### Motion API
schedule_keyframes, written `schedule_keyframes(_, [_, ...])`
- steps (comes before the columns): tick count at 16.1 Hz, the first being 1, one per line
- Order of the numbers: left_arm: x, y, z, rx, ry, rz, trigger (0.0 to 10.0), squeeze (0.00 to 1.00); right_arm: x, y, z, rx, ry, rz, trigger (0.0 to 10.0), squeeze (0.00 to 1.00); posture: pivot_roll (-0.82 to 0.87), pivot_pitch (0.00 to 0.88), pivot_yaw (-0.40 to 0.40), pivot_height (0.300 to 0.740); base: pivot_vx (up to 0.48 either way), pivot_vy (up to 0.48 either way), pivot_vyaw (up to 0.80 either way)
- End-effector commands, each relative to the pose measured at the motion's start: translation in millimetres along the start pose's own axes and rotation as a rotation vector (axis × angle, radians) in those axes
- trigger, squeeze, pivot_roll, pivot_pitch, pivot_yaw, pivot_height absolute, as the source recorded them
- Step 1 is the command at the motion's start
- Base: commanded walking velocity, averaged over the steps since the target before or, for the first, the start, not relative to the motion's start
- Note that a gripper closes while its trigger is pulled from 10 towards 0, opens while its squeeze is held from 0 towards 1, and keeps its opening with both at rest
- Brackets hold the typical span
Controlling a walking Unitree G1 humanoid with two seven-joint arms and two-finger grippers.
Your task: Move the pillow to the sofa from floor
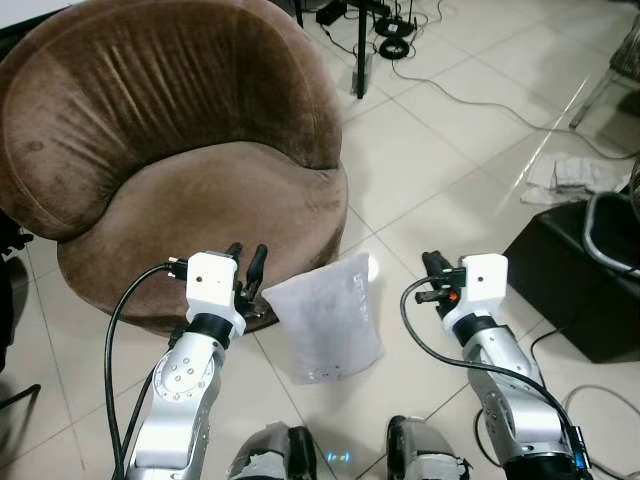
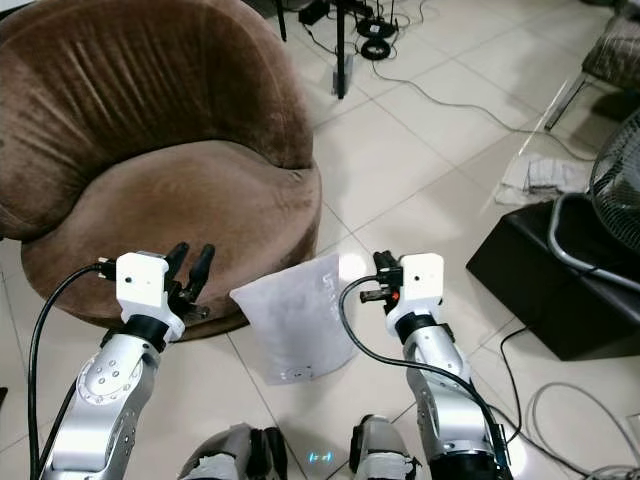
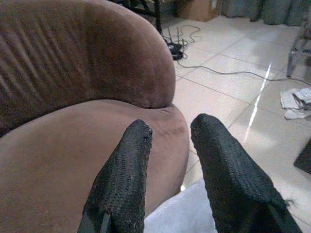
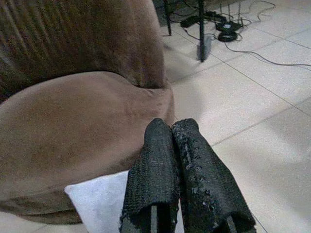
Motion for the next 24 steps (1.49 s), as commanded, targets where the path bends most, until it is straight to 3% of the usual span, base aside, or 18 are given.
schedule_keyframes(1, [4.1,3.6,1.9,0.000,-0.024,0.024,10.0,0.00,4.9,-2.6,-0.7,0.003,-0.014,0.016,10.0,0.00,-0.03,0.178,0.070,0.740,0.000,0.000,0.00])
schedule_keyframes(6, [4.1,7.1,1.1,0.006,-0.024,0.025,10.0,0.00,12.5,-5.1,-0.7,-0.008,-0.033,0.069,10.0,0.00,-0.01,0.165,0.063,0.740,0.000,0.000,0.75])
schedule_keyframes(13, [4.6,11.2,1.9,0.009,-0.022,0.043,10.0,0.00,20.1,-6.9,-2.6,0.000,-0.017,0.130,10.0,0.00,0.00,0.164,0.048,0.740,0.000,-0.380,0.75])
schedule_keyframes(20, [4.7,13.3,1.7,0.013,-0.002,0.059,10.0,0.00,17.1,-8.5,-5.7,0.020,-0.019,0.123,10.0,0.00,0.00,0.171,0.036,0.740,0.000,-0.401,0.00])
schedule_keyframes(22, [7.0,13.5,-0.1,0.031,0.088,0.064,10.0,0.00,18.2,-9.3,-5.5,0.017,-0.022,0.127,10.0,0.00,0.00,0.173,0.033,0.740,0.000,0.240,0.00])
schedule_keyframes(24, [9.0,13.3,3.8,0.006,0.042,0.074,10.0,0.00,18.5,-10.1,-4.6,0.014,-0.023,0.128,10.0,0.00,0.01,0.173,0.032,0.740,0.000,0.480,0.00])
Point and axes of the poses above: a point about 5 cm out from each wrist's last joint towards the gripper, its own y axis pointing back from the gripper into the wrist, its own z axis along the axis of the wrist's last joint, x = y × z, the point moved 3 cm from there along -y, pointing out of the wrist towards the gripper, and after that the axes turned 1 degree about y, right-handed, at the moved point
